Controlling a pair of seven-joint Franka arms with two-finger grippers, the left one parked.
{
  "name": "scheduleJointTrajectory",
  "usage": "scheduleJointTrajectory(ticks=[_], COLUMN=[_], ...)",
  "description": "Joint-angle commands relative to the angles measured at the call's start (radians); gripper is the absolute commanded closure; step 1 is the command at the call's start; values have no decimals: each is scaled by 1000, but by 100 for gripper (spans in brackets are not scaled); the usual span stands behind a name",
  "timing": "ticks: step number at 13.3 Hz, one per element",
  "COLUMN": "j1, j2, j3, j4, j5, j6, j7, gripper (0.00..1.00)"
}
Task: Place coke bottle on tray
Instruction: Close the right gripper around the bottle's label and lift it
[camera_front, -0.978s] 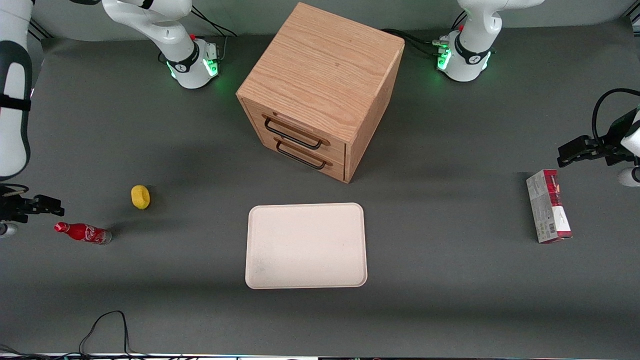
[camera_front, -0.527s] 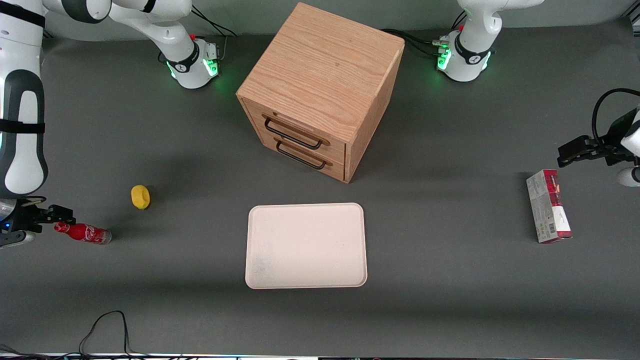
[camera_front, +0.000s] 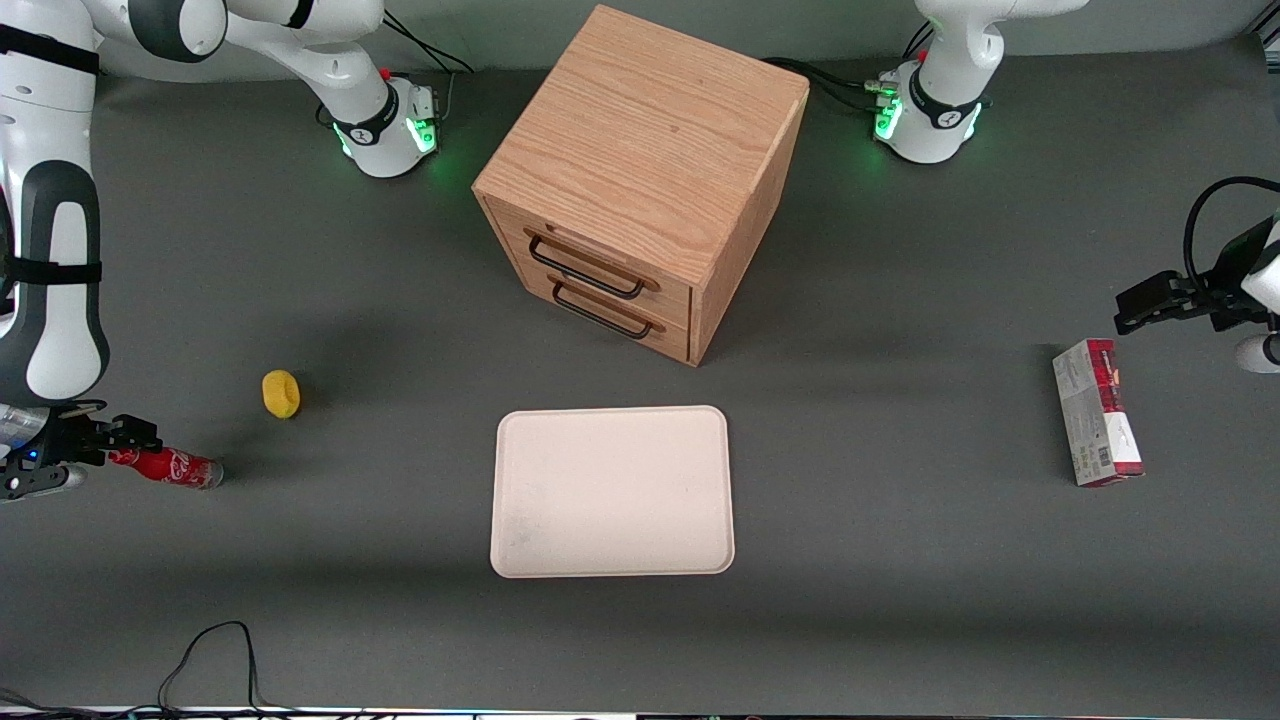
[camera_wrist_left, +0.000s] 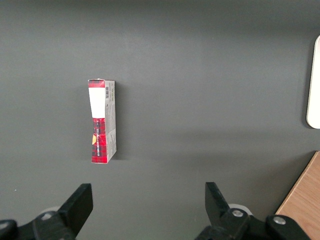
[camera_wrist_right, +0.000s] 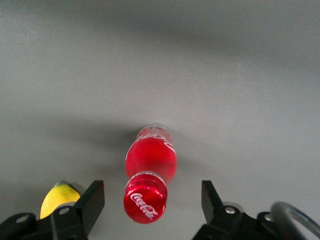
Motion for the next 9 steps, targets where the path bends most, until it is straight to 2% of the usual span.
scheduleJointTrajectory(ticks=[1,3,5,6,9], j1=[2,5,8,12,33], j2=[1,0,-8,-12,-51], j3=[-8,-8,-8,-6,-3], j4=[-3,0,9,24,78], j5=[36,36,34,34,26], j6=[14,14,13,8,-93], j7=[-39,-38,-38,-36,-10], gripper=[45,68,87,93,94])
